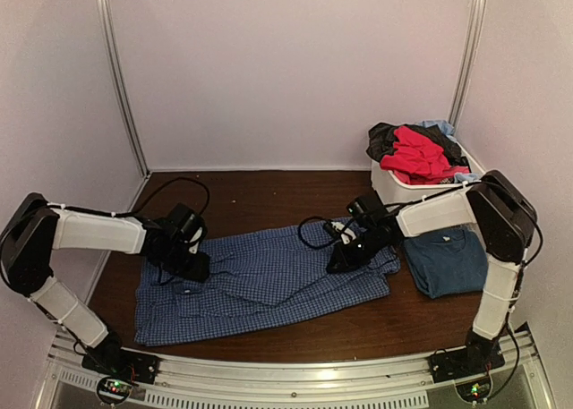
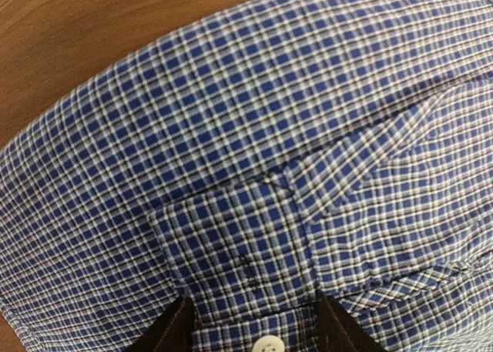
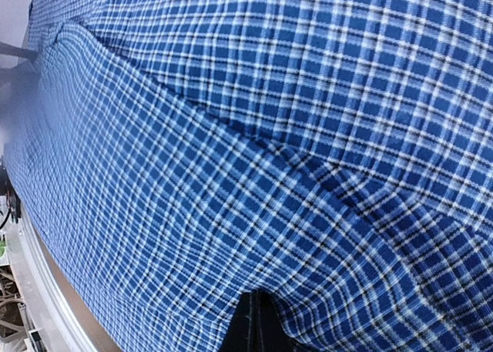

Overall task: Fold and stack the mixed laundry pile
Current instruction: Rotate the rectangle-folded shirt at the center of the board.

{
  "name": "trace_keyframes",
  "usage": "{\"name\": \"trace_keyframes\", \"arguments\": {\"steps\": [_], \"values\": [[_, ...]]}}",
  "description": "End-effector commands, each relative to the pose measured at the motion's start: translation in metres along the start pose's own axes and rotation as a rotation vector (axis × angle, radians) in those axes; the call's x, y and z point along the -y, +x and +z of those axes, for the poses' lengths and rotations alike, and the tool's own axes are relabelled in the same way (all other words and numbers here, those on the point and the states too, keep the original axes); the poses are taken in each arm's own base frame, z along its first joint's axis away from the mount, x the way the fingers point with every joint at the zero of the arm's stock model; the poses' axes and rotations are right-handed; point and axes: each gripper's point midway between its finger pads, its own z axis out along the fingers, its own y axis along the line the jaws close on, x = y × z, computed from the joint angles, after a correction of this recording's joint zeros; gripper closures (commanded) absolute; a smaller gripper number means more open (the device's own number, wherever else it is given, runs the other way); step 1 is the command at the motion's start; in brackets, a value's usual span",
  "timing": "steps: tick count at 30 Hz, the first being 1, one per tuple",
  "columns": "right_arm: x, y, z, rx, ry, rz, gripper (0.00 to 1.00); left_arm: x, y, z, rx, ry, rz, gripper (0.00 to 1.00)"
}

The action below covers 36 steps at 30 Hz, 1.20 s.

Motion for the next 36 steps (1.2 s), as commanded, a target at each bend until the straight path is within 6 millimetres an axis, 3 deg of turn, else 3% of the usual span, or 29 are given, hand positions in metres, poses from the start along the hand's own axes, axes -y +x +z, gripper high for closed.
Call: {"name": "trace_keyframes", "arguments": {"steps": [1,3,6,7,9,12,14,17,21,26,29,32,36], "values": [[0.01,-0.03,0.033,-0.016,0.085,-0.075,1.0,-0.03,-0.006,-0.023,0.072,-0.082,-0.086,0.43],[0.013,-0.054,0.043,-0.014,0.119,-0.106,1.0,-0.045,-0.018,-0.041,0.13,-0.13,-0.125,0.39],[0.024,-0.105,0.049,0.022,0.235,-0.186,1.0,-0.065,-0.039,-0.07,0.243,-0.108,-0.217,0.12],[0.023,-0.131,0.042,0.044,0.276,-0.205,1.0,-0.072,-0.047,-0.078,0.285,-0.087,-0.242,0.04],[0.025,-0.169,0.025,0.096,0.323,-0.218,1.0,-0.07,-0.065,-0.094,0.372,-0.026,-0.246,0.02],[0.005,-0.201,-0.012,0.196,0.308,-0.24,0.98,-0.06,-0.086,-0.11,0.427,0.028,-0.199,0.02],[-0.016,-0.199,-0.029,0.231,0.24,-0.255,0.97,-0.053,-0.092,-0.107,0.39,0.045,-0.153,0.02],[-0.029,-0.171,-0.038,0.214,0.162,-0.234,0.96,-0.042,-0.096,-0.09,0.327,0.081,-0.099,0.02],[-0.025,-0.119,-0.027,0.142,0.132,-0.184,0.96,-0.023,-0.097,-0.066,0.228,0.122,-0.042,0.02],[-0.005,-0.08,0.002,0.077,0.13,-0.113,0.99,-0.02,-0.081,-0.031,0.12,0.09,-0.049,0.02],[0.015,-0.076,0.021,0.047,0.174,-0.092,1.0,-0.021,-0.074,-0.024,0.1,0.087,-0.069,0.03],[0.044,-0.08,0.036,0.009,0.248,-0.08,1.0,-0.028,-0.075,-0.03,0.13,0.054,-0.085,0.02],[0.099,-0.112,0.037,-0.007,0.459,-0.12,1.0,-0.037,-0.077,-0.039,0.149,0.023,-0.099,0.02]]}}
